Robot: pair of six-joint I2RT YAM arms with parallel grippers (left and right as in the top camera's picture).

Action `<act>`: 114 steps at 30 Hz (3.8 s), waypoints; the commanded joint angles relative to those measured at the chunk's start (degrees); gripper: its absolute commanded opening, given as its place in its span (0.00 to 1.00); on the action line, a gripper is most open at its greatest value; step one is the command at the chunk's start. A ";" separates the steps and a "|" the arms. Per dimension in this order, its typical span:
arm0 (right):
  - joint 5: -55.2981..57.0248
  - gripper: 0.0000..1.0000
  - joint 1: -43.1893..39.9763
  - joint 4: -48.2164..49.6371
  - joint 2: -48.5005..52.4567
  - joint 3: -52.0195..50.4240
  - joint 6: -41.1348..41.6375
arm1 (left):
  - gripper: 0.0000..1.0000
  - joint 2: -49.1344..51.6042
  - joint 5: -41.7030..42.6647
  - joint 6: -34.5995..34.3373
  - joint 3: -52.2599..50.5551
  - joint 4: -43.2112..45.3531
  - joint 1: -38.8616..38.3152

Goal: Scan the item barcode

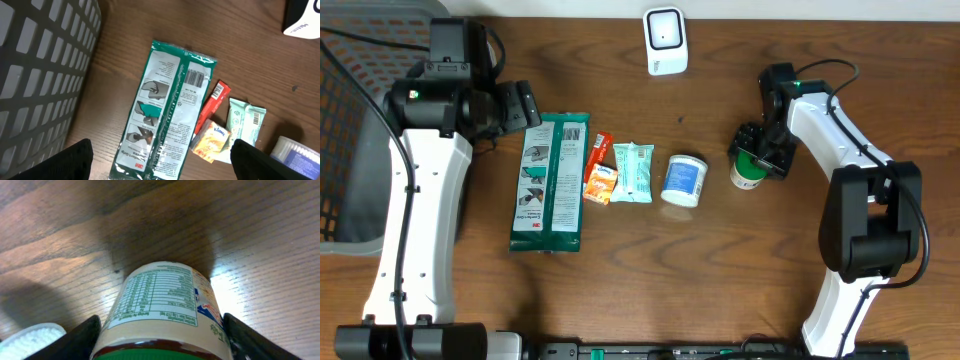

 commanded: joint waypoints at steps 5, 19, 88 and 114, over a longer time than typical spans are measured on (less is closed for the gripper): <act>1.27 0.62 0.26 -1.68 -0.24 2.71 -4.17 | 0.88 0.44 0.39 0.33 -0.09 -0.09 0.20; 1.51 0.35 2.27 -16.72 -0.46 27.15 -20.35 | 0.88 0.44 0.39 0.33 -0.09 -0.07 0.20; 14.56 0.01 12.66 65.55 26.32 35.89 -35.32 | 0.88 0.44 0.39 0.31 -0.09 -0.07 0.20; 11.78 0.01 12.17 66.12 26.82 35.89 -28.79 | 0.88 0.44 0.39 0.33 -0.09 -0.07 0.20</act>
